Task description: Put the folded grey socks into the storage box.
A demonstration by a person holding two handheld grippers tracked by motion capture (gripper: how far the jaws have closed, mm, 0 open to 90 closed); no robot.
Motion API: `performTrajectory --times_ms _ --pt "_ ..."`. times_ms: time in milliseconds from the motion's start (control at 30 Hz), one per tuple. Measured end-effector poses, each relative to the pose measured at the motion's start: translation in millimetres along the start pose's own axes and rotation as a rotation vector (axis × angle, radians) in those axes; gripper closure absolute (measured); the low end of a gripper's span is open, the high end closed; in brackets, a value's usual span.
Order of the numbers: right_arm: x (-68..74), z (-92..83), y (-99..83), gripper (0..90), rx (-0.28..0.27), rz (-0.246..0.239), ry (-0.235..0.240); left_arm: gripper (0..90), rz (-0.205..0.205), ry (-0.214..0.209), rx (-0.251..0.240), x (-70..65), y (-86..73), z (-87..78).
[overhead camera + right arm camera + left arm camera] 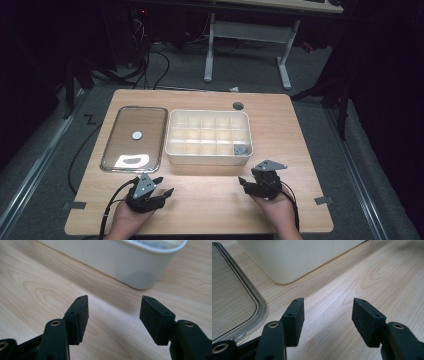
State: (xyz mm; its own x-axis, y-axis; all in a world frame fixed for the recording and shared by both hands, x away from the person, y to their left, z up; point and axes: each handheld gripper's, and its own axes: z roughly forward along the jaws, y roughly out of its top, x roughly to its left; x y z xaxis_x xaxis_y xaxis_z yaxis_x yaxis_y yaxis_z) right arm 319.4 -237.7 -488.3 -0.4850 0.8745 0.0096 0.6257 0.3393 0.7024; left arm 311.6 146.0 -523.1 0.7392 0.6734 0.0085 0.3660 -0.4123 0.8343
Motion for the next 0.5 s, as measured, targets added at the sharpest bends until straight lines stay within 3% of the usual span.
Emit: performTrajectory --times_ms 233,300,367,433,500 --pt "10.7 12.5 -23.4 36.6 -0.042 0.011 0.007 43.9 -0.001 -0.006 0.001 -3.2 -0.7 0.0" --pt "12.8 15.4 -35.1 37.4 -0.08 0.032 0.016 43.9 -0.003 -0.009 0.001 -4.1 -0.7 -0.2" --pt "14.9 15.7 -41.6 36.1 -0.072 0.038 0.04 43.9 0.001 -0.01 -0.001 -4.5 -0.7 -0.6" --pt "16.3 11.9 -43.4 36.8 -0.084 0.001 0.006 43.9 0.005 -0.01 0.006 -4.7 -1.6 -0.4" --pt "15.2 10.3 -43.2 36.5 -0.097 0.022 0.004 43.9 0.002 -0.01 0.011 -3.9 -1.8 0.1"
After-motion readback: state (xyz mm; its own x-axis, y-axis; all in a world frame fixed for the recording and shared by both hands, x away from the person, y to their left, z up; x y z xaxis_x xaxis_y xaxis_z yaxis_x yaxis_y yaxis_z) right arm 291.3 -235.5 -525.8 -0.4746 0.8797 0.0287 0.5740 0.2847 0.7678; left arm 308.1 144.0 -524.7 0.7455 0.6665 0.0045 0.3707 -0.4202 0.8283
